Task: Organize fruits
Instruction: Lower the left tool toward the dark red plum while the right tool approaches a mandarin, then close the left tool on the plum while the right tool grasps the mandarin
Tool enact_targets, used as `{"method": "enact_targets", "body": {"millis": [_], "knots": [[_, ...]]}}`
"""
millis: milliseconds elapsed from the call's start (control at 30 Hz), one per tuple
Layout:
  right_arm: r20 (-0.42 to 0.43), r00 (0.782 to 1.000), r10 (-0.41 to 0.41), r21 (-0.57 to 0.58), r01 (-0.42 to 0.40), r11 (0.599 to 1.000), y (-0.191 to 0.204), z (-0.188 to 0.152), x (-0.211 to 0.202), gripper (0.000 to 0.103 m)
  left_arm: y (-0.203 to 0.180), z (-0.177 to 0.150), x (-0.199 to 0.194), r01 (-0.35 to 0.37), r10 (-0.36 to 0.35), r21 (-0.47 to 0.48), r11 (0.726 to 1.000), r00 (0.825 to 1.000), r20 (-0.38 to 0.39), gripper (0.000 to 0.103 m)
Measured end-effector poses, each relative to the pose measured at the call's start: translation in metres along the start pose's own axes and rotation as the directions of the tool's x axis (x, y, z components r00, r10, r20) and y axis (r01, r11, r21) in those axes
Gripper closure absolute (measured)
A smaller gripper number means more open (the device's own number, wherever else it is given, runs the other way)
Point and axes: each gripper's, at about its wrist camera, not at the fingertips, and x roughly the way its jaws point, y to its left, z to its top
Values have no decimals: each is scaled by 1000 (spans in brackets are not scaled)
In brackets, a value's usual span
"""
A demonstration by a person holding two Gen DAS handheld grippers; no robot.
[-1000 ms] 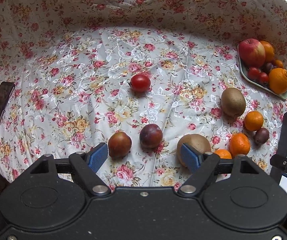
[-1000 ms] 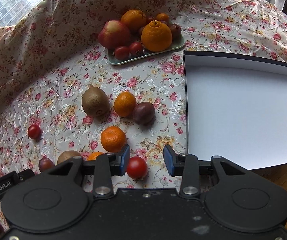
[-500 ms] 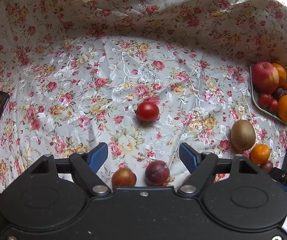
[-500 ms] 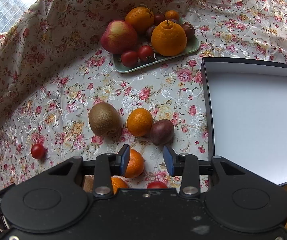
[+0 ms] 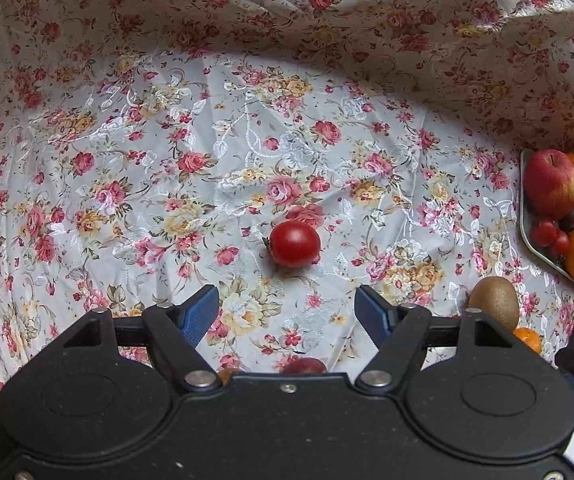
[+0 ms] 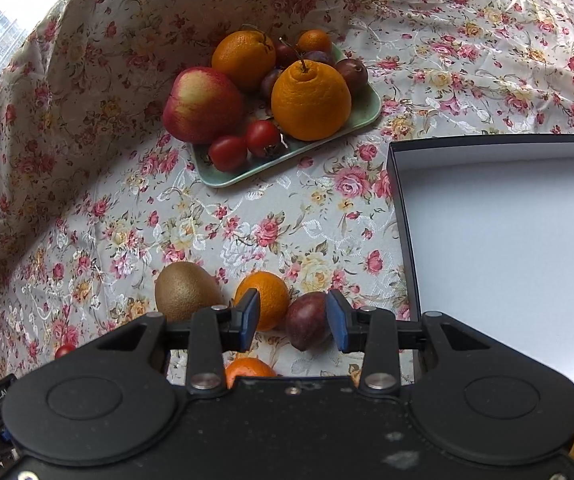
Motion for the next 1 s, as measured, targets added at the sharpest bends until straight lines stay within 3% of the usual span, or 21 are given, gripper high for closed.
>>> {"method": "enact_targets", "body": {"millis": [367,633,1000], "knots": [[-27,1000,-9,-45,8,999,13,4,17,64,-23,-9,4,21,-14,119,993,998,-57,28],[-37,998,-42,-128,37,991,36,-4,33,63,-12,-4,12,36,-28,74,997,994,-106,28],[-28,994,-109,-206,101,973,57,-9,52,59,-6,-7,20,31,-14,109,994,988,-151,28]]}}
